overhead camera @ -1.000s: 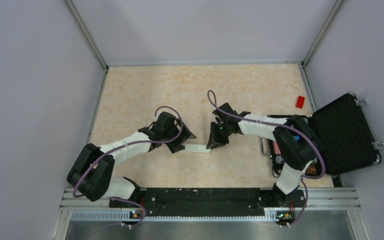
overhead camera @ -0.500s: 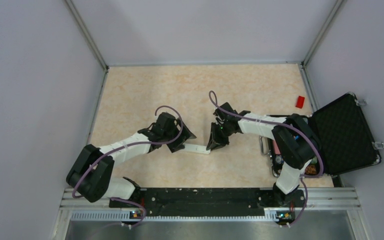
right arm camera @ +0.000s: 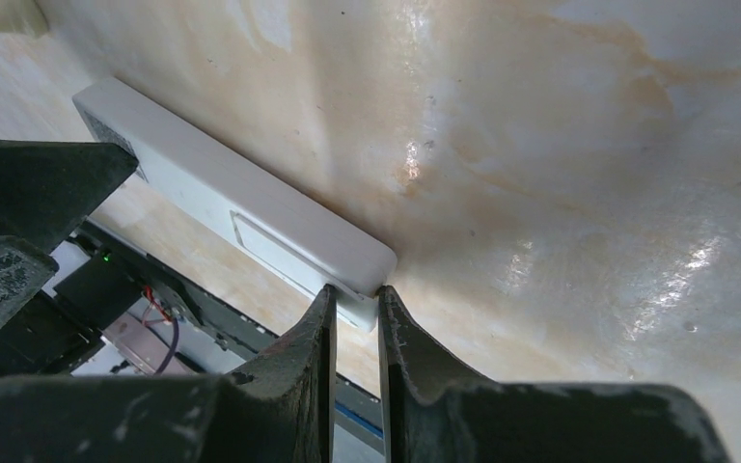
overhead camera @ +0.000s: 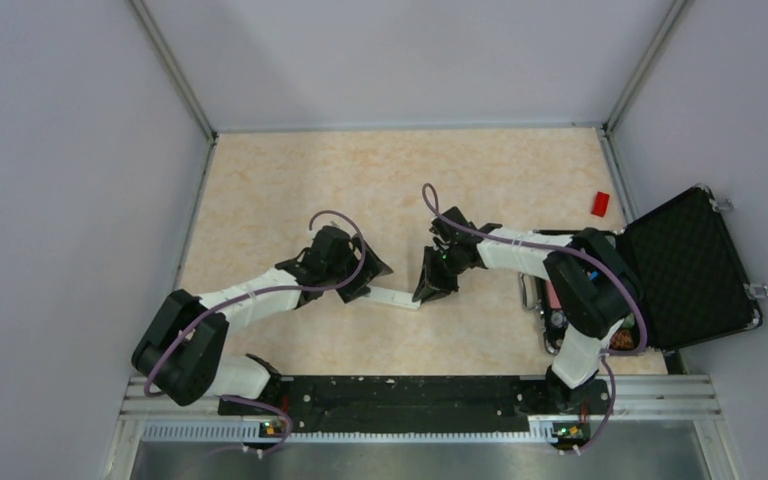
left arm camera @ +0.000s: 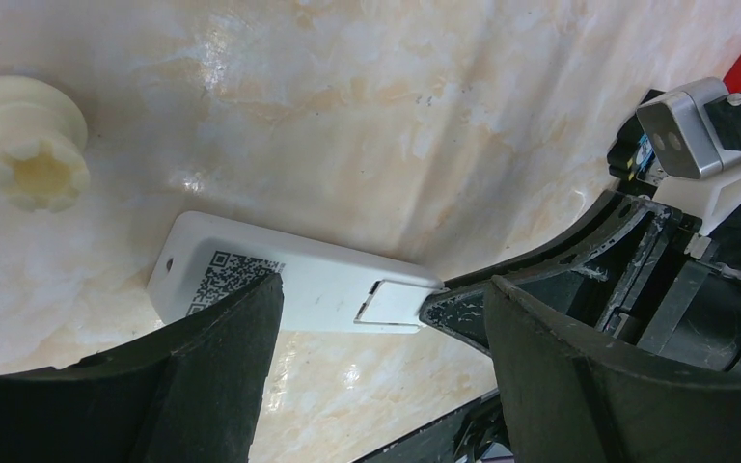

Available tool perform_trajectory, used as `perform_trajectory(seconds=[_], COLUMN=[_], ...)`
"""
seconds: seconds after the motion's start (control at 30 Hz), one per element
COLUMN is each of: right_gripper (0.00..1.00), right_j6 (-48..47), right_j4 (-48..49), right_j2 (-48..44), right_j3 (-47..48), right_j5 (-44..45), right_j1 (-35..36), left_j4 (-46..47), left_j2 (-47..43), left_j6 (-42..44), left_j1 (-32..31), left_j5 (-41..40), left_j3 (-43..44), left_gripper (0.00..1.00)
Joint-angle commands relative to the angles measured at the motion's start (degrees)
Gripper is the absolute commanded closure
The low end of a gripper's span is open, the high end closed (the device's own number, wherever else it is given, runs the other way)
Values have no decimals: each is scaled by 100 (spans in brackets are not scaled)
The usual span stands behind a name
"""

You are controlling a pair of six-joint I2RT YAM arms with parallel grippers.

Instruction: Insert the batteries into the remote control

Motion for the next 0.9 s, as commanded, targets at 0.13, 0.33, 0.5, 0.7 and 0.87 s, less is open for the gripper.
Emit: perform_trajectory(seconds=[0.13, 0.33, 0.5, 0.7, 0.87], right_gripper=[100, 100, 97, 92, 89], right_j6=[596, 881, 1133, 1414, 1446], right_j4=[472, 454, 240, 328, 439], right_j2=[169, -27, -208, -134, -99], right_j3=[-253, -359, -408, -687, -931], right_j5=[185, 795, 1656, 2093, 2179], right_j1=[335, 547, 914, 1143, 1146], left_j4=[-535, -411, -440, -590, -831], left_j2=[256, 276, 256, 144, -89], left_j6=[154, 72, 113, 242, 499], left_j1=[-21, -28, -29, -27, -30], left_j5=[-433, -353, -367, -506, -743], left_j3=[-357, -465, -448, -375, -136], left_gripper=[18, 18, 18, 18, 18])
